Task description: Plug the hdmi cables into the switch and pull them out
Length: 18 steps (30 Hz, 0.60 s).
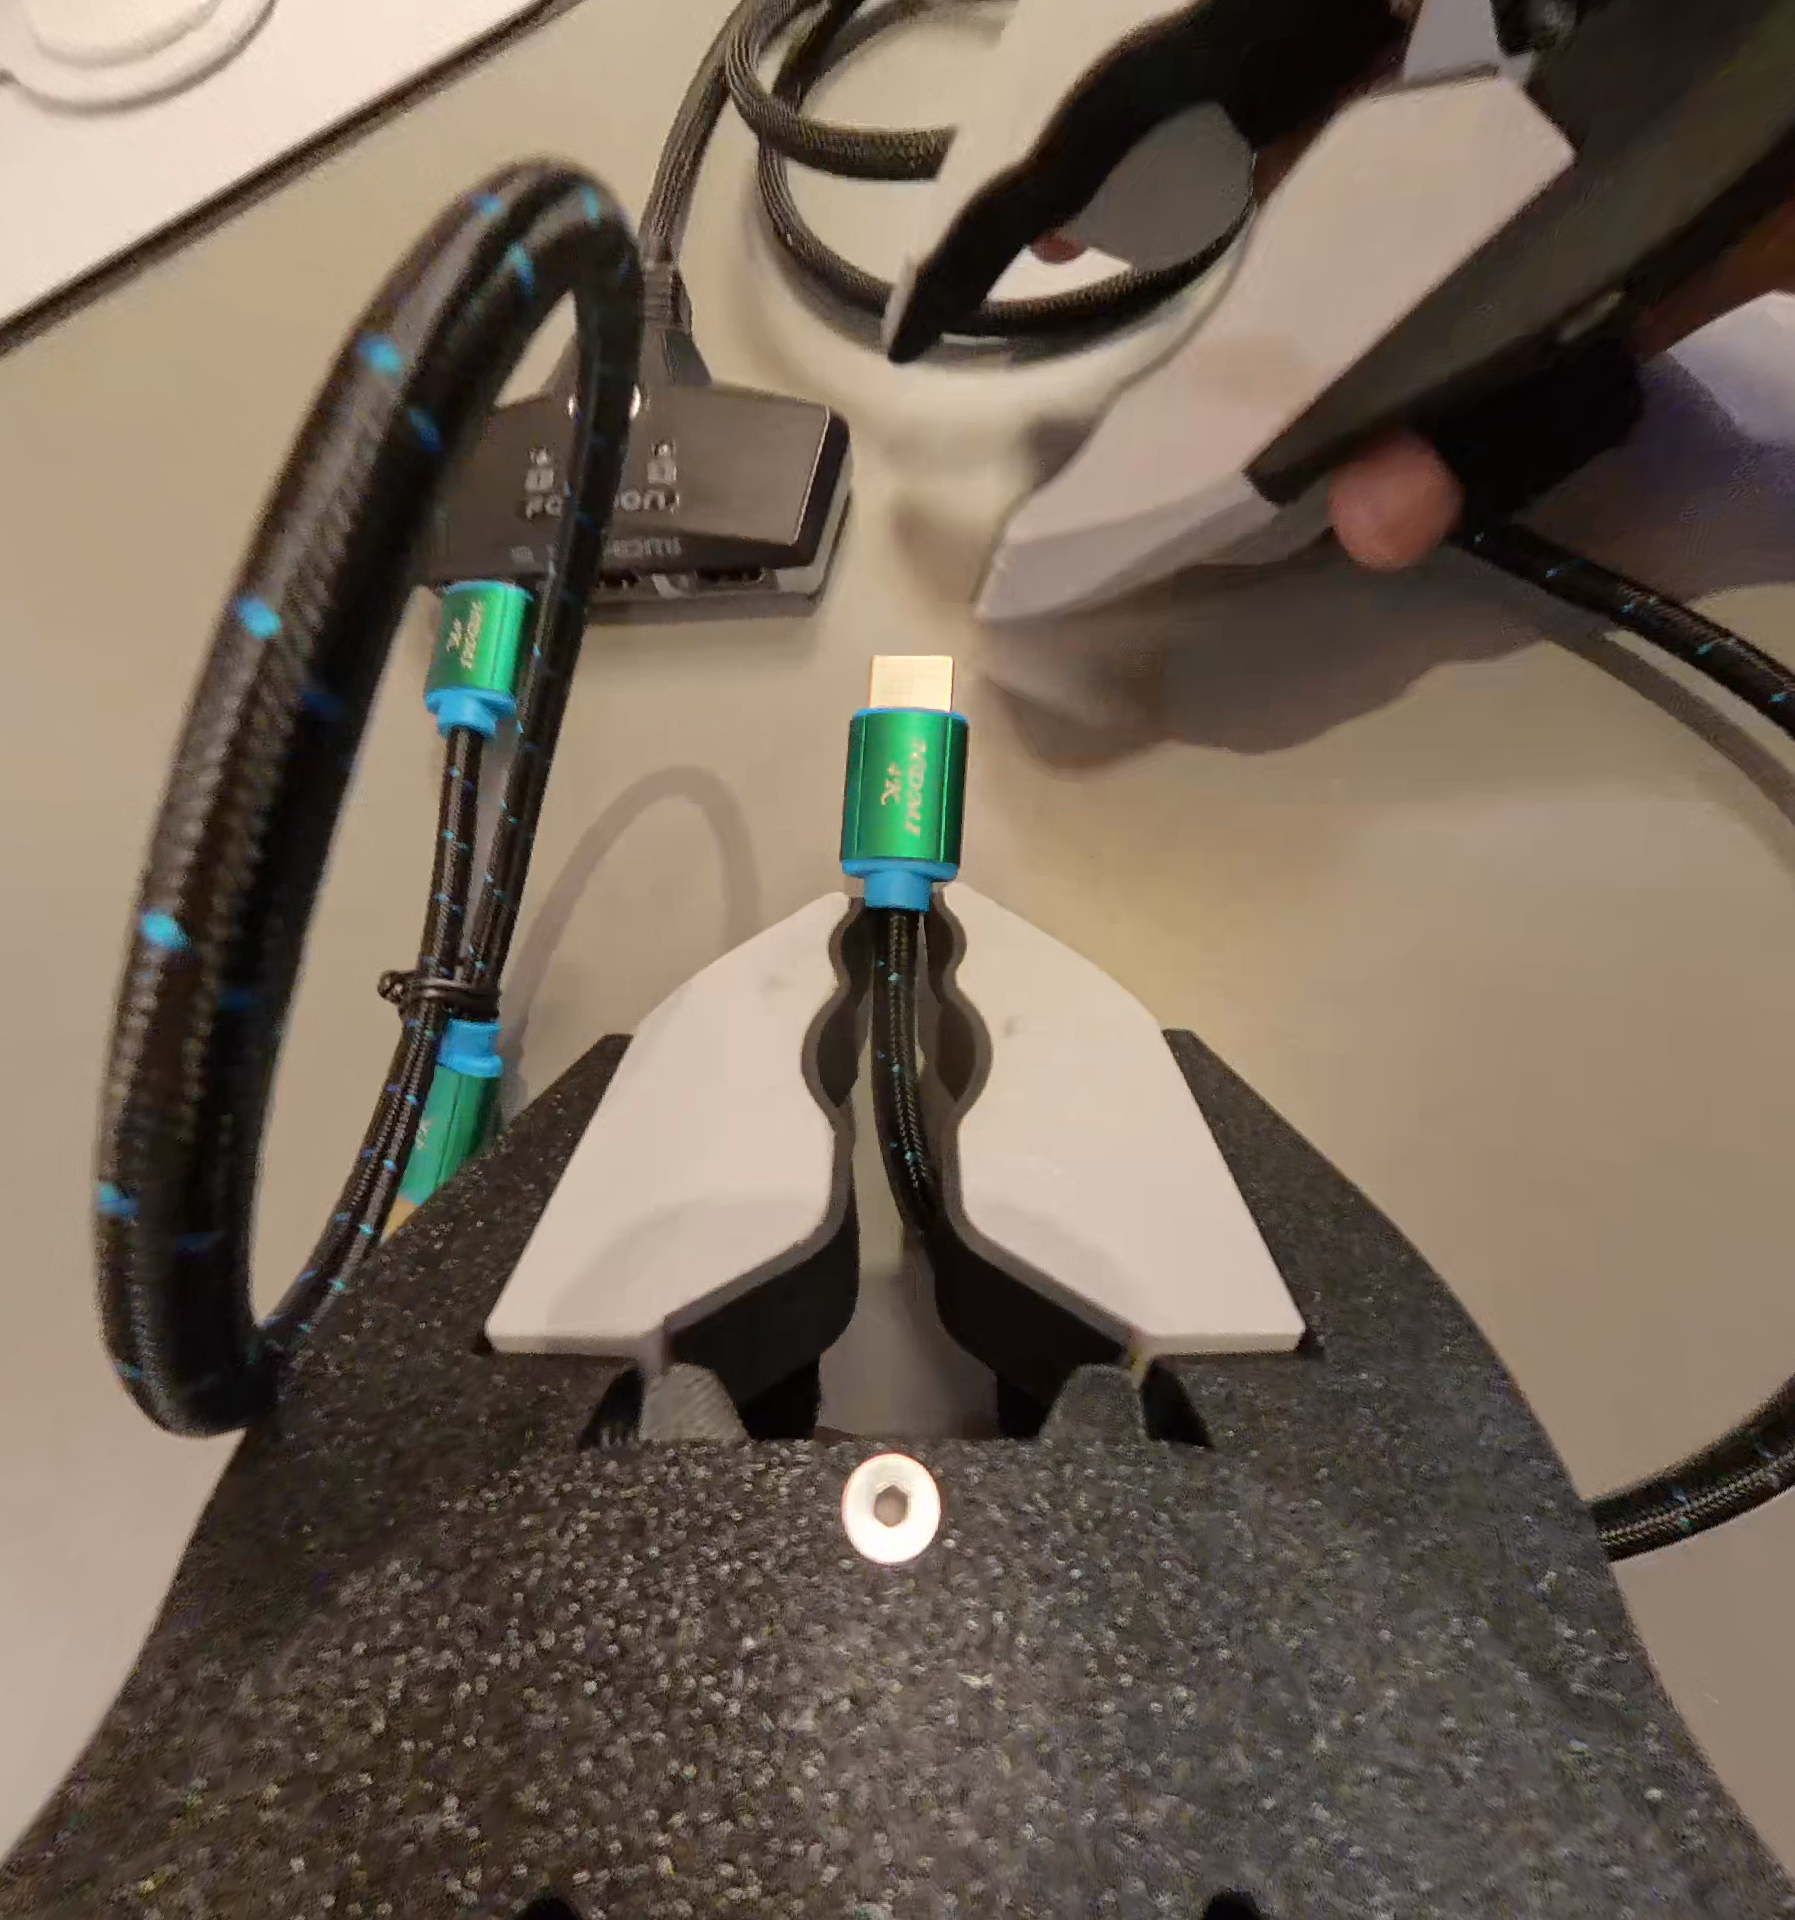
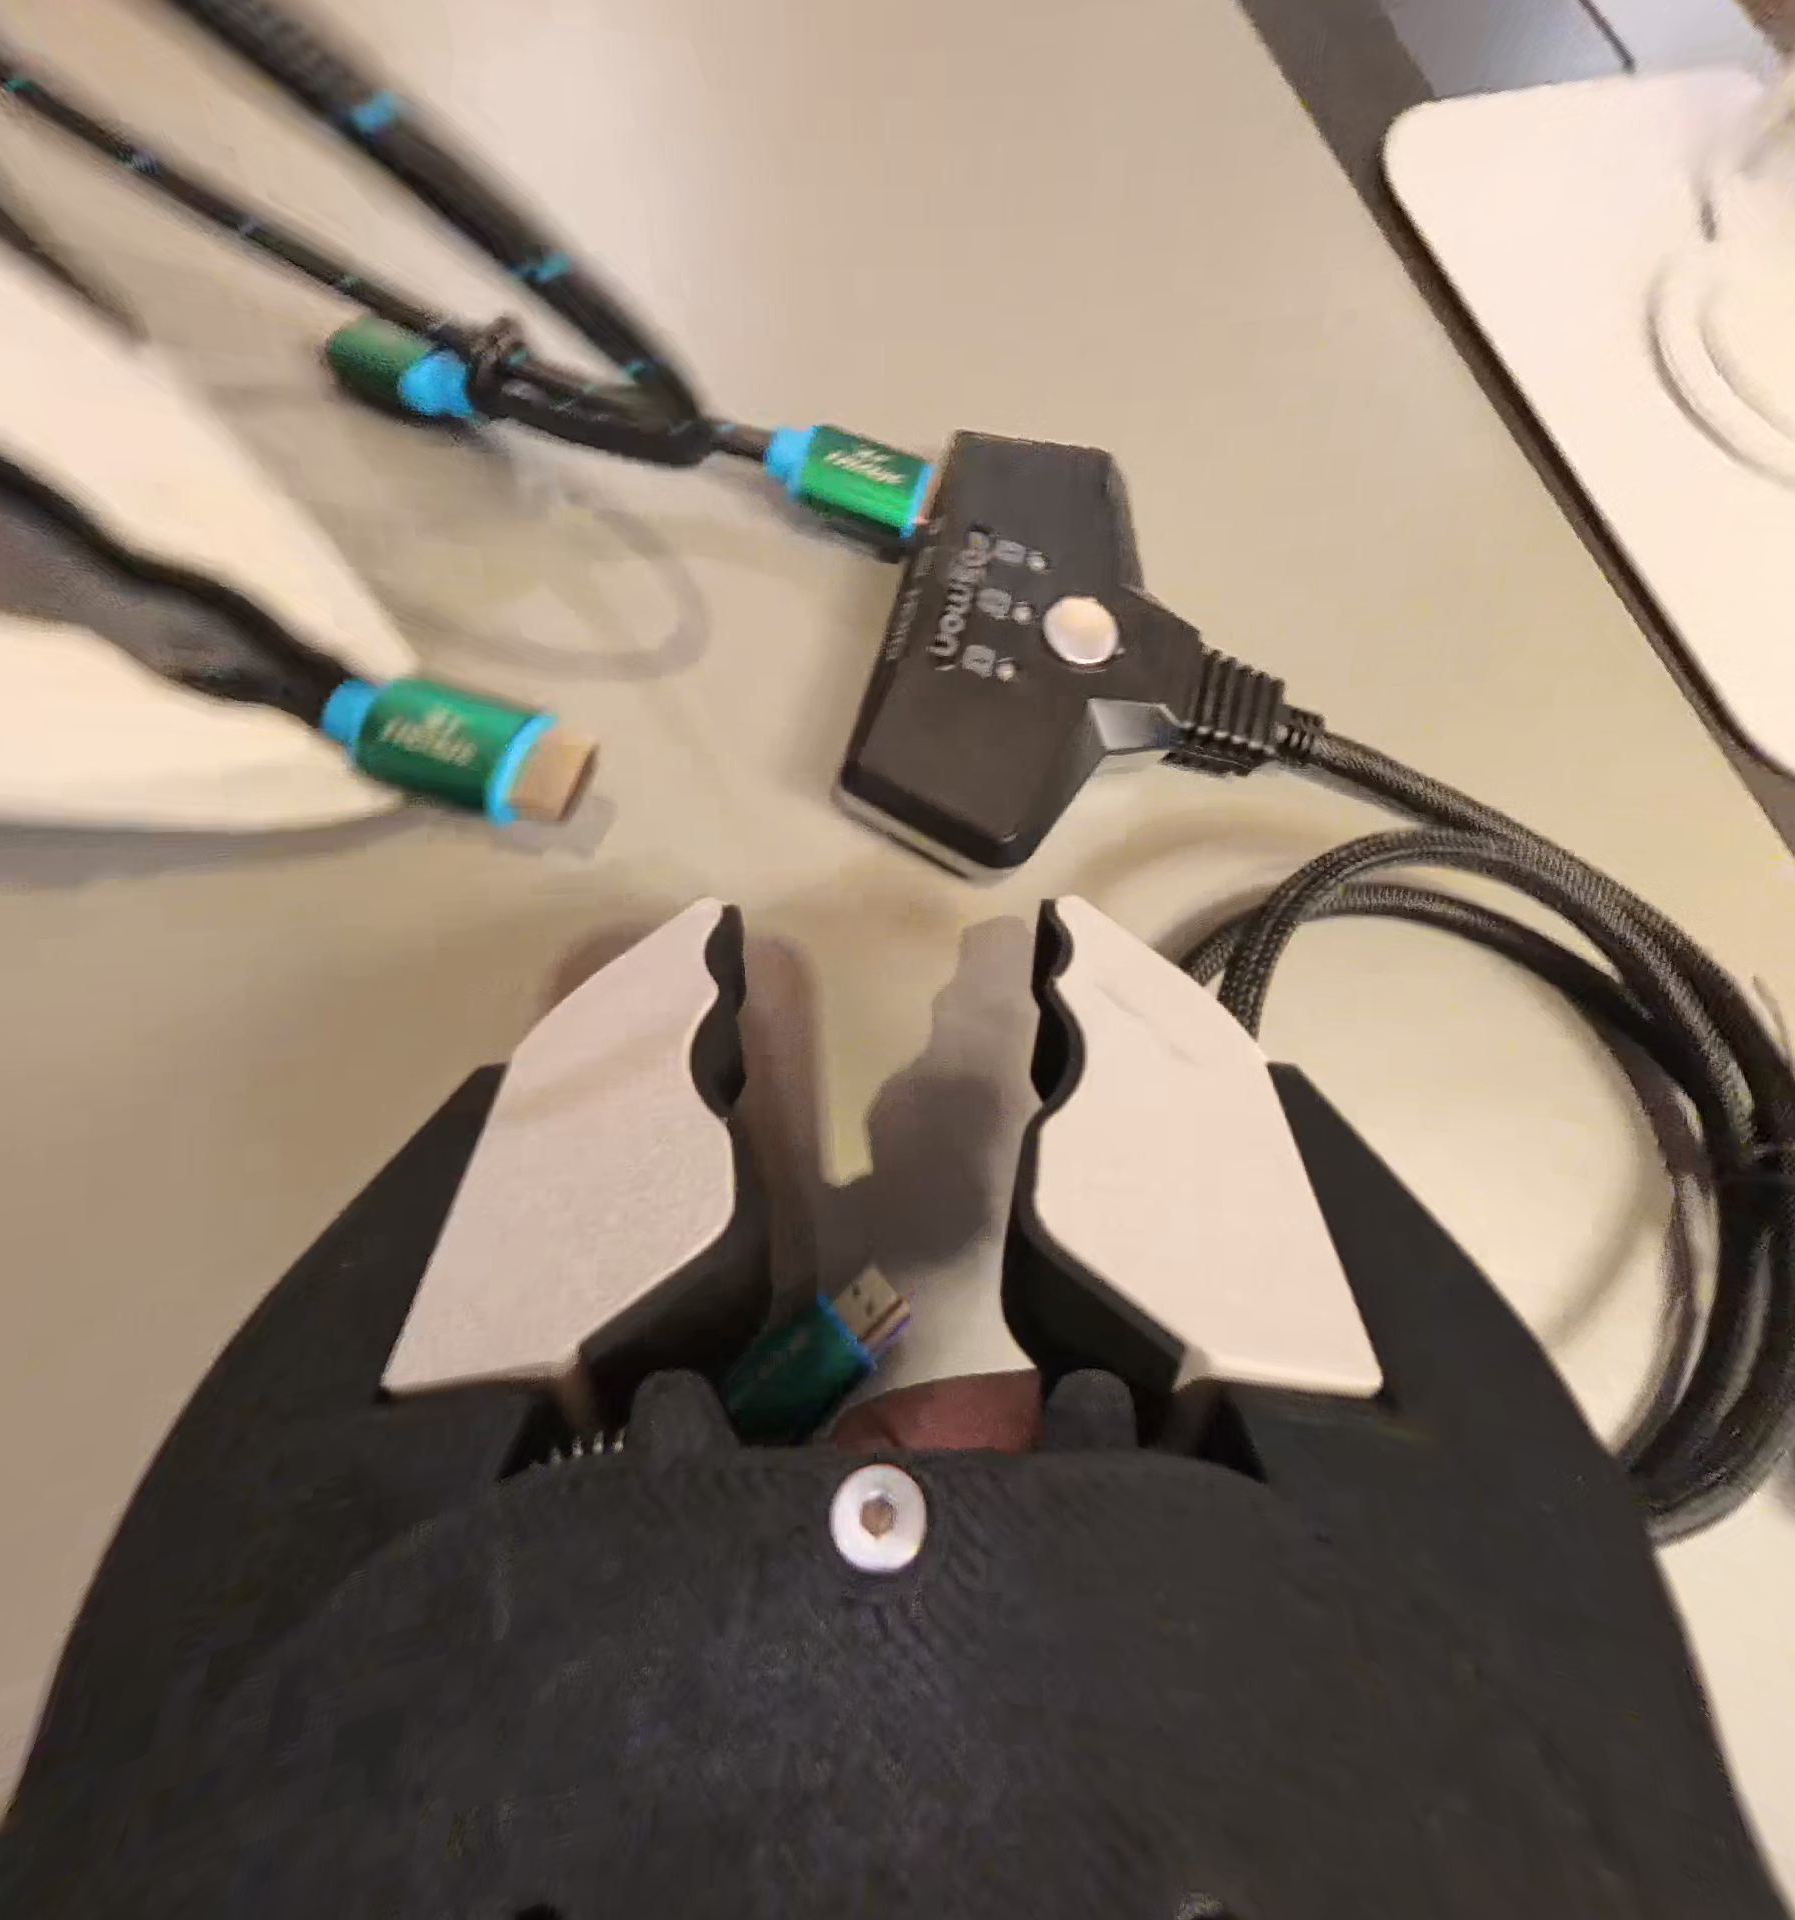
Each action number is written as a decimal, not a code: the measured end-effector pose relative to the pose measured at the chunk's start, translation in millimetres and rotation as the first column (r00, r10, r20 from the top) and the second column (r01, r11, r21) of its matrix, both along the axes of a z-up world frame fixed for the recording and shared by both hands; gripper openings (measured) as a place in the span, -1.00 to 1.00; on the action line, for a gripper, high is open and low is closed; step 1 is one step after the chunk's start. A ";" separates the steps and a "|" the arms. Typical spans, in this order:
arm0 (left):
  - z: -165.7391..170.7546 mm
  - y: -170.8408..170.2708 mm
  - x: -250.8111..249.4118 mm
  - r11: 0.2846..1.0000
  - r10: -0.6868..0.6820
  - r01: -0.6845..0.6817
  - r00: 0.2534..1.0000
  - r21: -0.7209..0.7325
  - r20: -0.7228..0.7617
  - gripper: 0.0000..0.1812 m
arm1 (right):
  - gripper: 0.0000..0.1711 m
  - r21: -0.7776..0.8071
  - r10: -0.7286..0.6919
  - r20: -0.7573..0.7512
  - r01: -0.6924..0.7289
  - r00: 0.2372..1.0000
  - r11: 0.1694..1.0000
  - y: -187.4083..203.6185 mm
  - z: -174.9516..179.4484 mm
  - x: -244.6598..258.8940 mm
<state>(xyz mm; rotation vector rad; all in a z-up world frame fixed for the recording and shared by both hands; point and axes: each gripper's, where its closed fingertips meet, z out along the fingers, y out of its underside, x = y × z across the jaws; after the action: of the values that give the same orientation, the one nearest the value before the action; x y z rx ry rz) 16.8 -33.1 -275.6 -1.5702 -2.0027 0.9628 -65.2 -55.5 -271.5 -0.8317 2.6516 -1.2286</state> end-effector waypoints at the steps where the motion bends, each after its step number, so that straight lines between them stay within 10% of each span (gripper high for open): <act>1: -1.4 -0.6 0.4 1.000 0.005 -0.005 1.000 0.003 0.005 -0.89 | -0.37 0.032 -0.062 0.021 0.061 0.998 0.998 -5.7 -1.2 -0.6; 7: -0.5 0.9 0.3 1.000 -0.007 0.007 1.000 -0.012 0.001 -0.89 | -0.19 0.135 -0.240 0.004 0.237 0.971 0.962 -33.7 -12.5 5.5; 18: 51.3 36.6 3.9 0.981 -0.194 0.195 0.958 -0.016 -0.211 -0.89 | -0.41 0.104 -0.257 0.002 0.256 0.966 0.961 -51.2 -11.7 -1.1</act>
<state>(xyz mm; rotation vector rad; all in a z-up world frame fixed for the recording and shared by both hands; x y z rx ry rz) 20.7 3.5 -224.3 -1.5565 -1.6711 0.9997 -66.2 -106.7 -283.1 -0.4716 2.8509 -1.1288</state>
